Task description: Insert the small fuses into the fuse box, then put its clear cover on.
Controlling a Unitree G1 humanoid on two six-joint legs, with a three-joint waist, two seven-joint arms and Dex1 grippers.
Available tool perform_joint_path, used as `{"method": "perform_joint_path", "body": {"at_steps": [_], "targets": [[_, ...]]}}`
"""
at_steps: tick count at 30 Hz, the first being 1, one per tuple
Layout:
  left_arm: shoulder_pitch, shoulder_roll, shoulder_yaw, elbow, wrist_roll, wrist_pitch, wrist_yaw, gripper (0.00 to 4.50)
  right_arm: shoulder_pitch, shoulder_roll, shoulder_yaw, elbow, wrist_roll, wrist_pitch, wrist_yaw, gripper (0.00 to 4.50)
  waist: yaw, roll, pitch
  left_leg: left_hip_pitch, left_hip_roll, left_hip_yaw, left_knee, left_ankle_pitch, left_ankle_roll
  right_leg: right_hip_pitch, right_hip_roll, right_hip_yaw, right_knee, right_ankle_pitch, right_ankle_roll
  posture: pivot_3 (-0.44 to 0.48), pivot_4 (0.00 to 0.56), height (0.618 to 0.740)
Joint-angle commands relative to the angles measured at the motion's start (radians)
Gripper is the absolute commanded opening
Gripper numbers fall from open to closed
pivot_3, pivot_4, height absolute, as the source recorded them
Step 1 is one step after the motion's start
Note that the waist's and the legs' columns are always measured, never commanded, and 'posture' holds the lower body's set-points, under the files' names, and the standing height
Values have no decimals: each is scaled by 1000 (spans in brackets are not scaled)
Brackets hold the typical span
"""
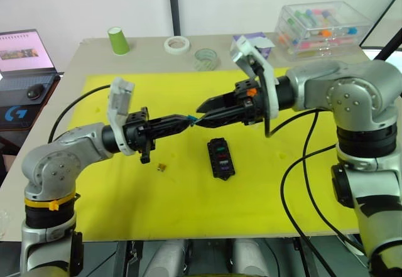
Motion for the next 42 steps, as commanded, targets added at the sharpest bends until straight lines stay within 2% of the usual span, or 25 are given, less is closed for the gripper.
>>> {"method": "perform_joint_path", "body": {"at_steps": [1,3,18,22,42], "targets": [[-3,10,9,-23,-27,-27,-1,0,-15,-7,-6,-21,14,-19,5,829,0,0,0,0,0,0,0,0,0,0,0,0,0,0,0,0,150,740],[-5,10,8,-19,-27,-31,-1,0,-14,-8,1,-22,10,-20,3,148,0,0,0,0,0,0,0,0,0,0,0,0,0,0,0,0,150,740],[-10,16,6,-17,-36,-35,9,0,3,-44,36,-46,-11,-85,28,148,0,0,0,0,0,0,0,0,0,0,0,0,0,0,0,0,150,740],[-12,17,5,-18,-43,-36,15,0,-5,-41,32,-27,-4,-76,17,1054,0,0,0,0,0,0,0,0,0,0,0,0,0,0,0,0,150,740],[-17,19,1,-22,-65,-40,39,0,-2,-12,13,-14,22,-46,-8,1054,0,0,0,0,0,0,0,0,0,0,0,0,0,0,0,0,150,740]]}}
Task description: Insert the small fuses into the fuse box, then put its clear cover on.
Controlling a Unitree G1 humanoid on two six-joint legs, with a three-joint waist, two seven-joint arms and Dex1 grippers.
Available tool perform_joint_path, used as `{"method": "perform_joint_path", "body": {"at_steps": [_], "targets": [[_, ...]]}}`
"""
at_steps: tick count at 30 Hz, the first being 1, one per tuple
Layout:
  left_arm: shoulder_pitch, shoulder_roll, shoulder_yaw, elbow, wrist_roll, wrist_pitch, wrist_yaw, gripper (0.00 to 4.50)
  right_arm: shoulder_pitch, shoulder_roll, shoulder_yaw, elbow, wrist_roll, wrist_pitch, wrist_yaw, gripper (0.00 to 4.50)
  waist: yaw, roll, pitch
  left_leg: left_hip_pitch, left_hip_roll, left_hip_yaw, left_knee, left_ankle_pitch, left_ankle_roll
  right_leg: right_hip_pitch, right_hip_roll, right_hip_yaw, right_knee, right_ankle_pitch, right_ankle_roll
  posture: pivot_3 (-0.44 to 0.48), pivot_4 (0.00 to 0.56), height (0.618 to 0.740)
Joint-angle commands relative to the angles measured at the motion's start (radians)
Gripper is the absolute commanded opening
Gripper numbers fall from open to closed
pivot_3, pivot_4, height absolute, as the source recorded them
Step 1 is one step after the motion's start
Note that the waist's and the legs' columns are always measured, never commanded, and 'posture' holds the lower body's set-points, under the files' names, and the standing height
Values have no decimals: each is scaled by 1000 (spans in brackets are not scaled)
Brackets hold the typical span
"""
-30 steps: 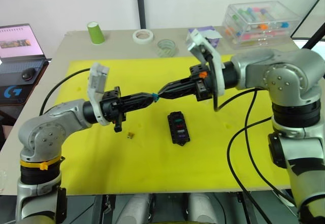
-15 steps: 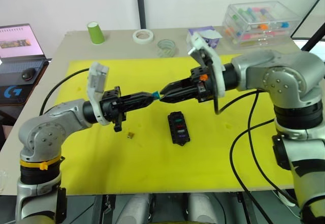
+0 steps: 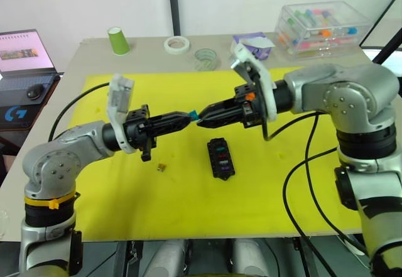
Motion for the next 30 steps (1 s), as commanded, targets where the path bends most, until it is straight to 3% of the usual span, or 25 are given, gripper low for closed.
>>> {"method": "perform_joint_path", "body": {"at_steps": [1,20,24,30], "targets": [[-6,12,8,-25,-22,-19,1,0,-16,7,-31,-20,21,-9,-3,1054,0,0,0,0,0,0,0,0,0,0,0,0,0,0,0,0,150,740],[8,14,-1,-34,-15,-27,3,0,-19,6,-39,-23,41,-3,-6,1054,0,0,0,0,0,0,0,0,0,0,0,0,0,0,0,0,150,740],[11,15,-5,-33,-13,-33,2,0,-21,8,-43,-22,46,-1,-7,176,0,0,0,0,0,0,0,0,0,0,0,0,0,0,0,0,150,740],[23,19,-11,-34,-5,-42,-6,0,-24,7,-44,-23,52,0,-9,82,0,0,0,0,0,0,0,0,0,0,0,0,0,0,0,0,150,740]]}}
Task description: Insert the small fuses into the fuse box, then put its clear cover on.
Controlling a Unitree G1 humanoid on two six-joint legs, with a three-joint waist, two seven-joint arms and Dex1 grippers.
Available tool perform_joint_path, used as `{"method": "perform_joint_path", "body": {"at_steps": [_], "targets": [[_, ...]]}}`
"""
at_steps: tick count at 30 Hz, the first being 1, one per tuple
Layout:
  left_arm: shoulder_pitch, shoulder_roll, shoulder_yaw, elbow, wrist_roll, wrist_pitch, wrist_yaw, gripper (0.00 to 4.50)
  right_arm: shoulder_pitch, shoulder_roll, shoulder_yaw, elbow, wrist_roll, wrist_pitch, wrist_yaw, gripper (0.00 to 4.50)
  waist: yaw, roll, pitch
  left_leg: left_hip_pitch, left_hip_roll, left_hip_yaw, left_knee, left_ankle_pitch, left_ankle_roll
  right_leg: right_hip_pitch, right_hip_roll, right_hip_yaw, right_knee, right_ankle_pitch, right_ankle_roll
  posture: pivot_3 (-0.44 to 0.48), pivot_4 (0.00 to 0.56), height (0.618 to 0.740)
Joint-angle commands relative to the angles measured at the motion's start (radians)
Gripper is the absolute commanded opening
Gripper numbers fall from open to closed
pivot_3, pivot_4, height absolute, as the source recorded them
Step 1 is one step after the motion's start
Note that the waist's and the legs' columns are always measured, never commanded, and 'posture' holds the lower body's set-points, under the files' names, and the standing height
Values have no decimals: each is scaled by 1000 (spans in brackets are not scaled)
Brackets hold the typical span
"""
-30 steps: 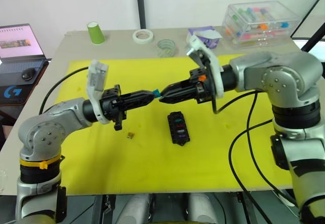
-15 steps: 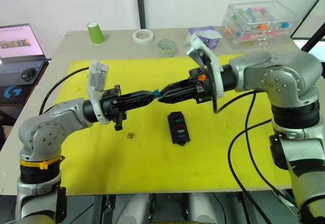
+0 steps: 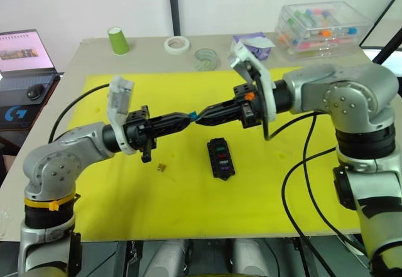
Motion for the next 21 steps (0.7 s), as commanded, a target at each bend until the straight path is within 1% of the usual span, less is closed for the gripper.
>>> {"method": "perform_joint_path", "body": {"at_steps": [1,4,9,17,21], "targets": [[7,15,-5,-30,-4,-19,-4,0,-25,1,-34,-23,24,-4,3,82,0,0,0,0,0,0,0,0,0,0,0,0,0,0,0,0,150,740],[23,31,-12,-34,11,-26,-17,0,-29,-9,-28,-28,18,-7,3,82,0,0,0,0,0,0,0,0,0,0,0,0,0,0,0,0,150,740],[56,77,-37,-28,69,-63,-56,0,-49,-37,-17,-19,8,-11,17,82,0,0,0,0,0,0,0,0,0,0,0,0,0,0,0,0,150,740],[66,67,-42,-24,95,-97,-58,0,-51,-56,3,-24,4,-16,39,82,1,0,0,0,0,0,0,0,0,0,0,0,0,0,0,0,150,740],[77,84,-38,-31,97,-99,-69,0,-41,-83,46,-49,-40,-64,57,82,0,0,0,0,0,0,0,0,0,0,0,0,0,0,0,0,150,740]]}}
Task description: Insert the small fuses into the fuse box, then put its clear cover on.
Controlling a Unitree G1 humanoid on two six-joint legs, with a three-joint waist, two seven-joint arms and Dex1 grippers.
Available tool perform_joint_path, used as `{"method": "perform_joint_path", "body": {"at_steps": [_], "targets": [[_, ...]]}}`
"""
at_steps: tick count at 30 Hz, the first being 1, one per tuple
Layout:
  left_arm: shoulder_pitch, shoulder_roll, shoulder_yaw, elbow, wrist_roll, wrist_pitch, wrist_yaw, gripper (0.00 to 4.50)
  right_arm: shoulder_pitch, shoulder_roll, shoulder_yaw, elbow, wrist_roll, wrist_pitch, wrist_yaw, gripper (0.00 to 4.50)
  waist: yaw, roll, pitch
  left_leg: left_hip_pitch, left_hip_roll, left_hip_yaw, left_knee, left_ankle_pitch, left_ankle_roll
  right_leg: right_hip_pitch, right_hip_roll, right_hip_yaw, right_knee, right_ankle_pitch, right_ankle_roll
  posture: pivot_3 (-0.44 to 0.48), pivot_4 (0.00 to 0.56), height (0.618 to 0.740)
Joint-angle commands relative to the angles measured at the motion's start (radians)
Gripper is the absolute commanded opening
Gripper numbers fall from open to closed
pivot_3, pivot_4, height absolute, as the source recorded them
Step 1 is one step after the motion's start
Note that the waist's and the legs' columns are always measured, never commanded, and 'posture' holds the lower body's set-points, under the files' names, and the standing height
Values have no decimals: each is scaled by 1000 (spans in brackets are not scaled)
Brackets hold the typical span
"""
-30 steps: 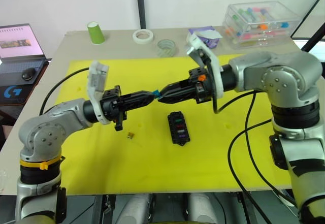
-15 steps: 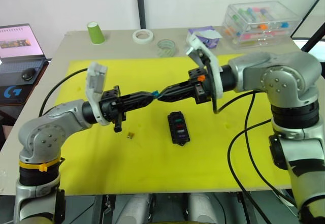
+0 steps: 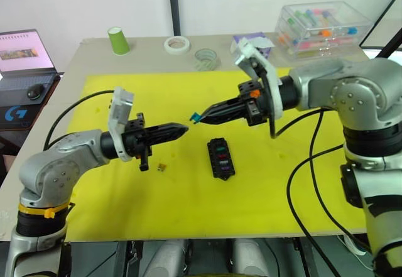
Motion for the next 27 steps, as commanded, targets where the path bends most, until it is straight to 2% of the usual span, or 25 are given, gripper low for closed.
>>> {"method": "perform_joint_path", "body": {"at_steps": [1,5,10,14,17,22,27], "targets": [[9,28,2,-26,14,-21,-21,0,-17,-49,49,-56,-73,-95,34,82,0,0,0,0,0,0,0,0,0,0,0,0,0,0,0,0,150,740],[11,64,-29,-19,76,-46,-46,0,-5,-125,162,-80,-218,-252,94,82,1,0,0,0,0,0,0,0,0,0,0,0,0,0,0,0,150,740],[-5,114,-177,-22,275,-136,-75,0,-5,-171,230,-75,-322,-386,194,82,0,0,0,0,0,1,0,0,0,0,0,0,0,0,0,0,150,740],[-22,102,-299,2,413,-211,-83,0,-7,-189,288,-71,-404,-434,241,82,1,0,0,0,0,1,0,0,0,0,0,0,0,0,0,0,150,740],[-43,77,-343,26,468,-245,-84,597,-6,-201,330,-76,-466,-479,283,0,2,0,0,0,0,1,0,0,0,0,0,0,0,0,0,0,150,740],[-65,35,-397,96,555,-320,-103,2308,-1,-210,410,-63,-600,-581,337,0,2,0,0,0,0,1,0,0,0,0,0,0,0,0,0,0,150,740],[-89,9,-448,155,650,-406,-127,4071,-27,-158,459,25,-713,-610,342,0,1,0,0,0,0,1,0,0,0,-1,0,0,0,0,0,0,150,740]]}}
